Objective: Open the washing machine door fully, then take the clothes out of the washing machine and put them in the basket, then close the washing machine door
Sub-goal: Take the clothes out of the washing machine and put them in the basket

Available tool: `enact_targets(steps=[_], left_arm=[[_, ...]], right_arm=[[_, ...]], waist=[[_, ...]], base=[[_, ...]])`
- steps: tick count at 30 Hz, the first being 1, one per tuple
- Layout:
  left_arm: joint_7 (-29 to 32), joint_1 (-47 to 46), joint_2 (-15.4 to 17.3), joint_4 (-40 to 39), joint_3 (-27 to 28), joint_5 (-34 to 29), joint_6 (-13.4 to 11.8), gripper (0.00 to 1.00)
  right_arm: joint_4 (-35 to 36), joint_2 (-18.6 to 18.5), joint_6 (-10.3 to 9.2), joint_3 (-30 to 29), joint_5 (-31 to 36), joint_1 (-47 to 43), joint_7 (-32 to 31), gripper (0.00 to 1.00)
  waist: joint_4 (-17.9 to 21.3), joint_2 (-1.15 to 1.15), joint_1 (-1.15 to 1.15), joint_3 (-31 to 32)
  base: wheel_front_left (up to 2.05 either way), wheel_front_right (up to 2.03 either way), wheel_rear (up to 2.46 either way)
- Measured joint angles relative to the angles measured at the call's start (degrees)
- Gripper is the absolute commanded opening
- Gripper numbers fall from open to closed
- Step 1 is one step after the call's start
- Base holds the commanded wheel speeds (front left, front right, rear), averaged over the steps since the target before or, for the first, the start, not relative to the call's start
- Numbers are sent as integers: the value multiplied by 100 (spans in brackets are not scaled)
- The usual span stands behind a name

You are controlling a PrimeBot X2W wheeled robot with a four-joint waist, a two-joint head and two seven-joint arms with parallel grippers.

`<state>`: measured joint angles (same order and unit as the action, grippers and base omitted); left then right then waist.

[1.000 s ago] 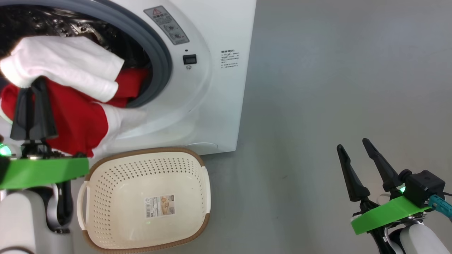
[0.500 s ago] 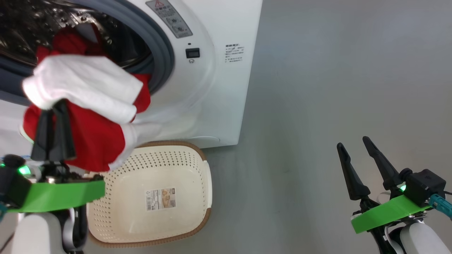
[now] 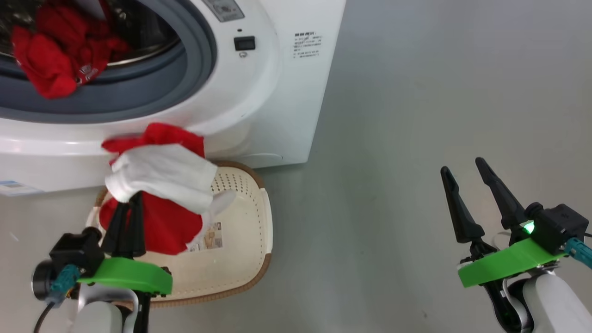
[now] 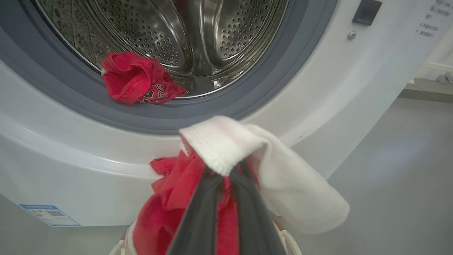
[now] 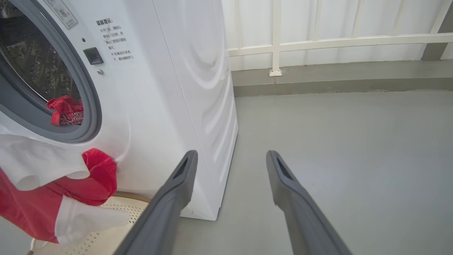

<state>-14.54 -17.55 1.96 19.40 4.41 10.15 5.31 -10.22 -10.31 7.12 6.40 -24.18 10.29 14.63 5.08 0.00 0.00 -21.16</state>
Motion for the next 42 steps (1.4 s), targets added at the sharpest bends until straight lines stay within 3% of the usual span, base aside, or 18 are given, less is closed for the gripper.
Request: enact_targets(steps=[18, 29, 38, 40, 42], left_arm=[[1, -1582, 133, 2818, 98, -486, 51, 0], [1, -2484, 303, 3987, 41, -658, 16, 0], [0, -2759, 377, 4303, 55, -645, 12, 0], [0, -2765, 388, 4359, 78, -595, 19, 31], [0, -2766, 383, 4378, 79, -588, 19, 48]], right_arm=[[110, 149, 1, 178, -1, 677, 0, 100], [202, 230, 0, 227, -2, 1011, 0, 100], [234, 250, 1, 236, -2, 1032, 0, 100], [233, 250, 0, 235, -2, 1034, 0, 100], [227, 249, 1, 235, -2, 1055, 0, 100]], waist=[[171, 0, 0, -1228], [397, 0, 0, -2050], [528, 0, 0, -2366], [522, 0, 0, -2367], [503, 0, 0, -2348]], base=[[0, 0, 0], [0, 0, 0], [0, 0, 0], [0, 0, 0], [0, 0, 0]])
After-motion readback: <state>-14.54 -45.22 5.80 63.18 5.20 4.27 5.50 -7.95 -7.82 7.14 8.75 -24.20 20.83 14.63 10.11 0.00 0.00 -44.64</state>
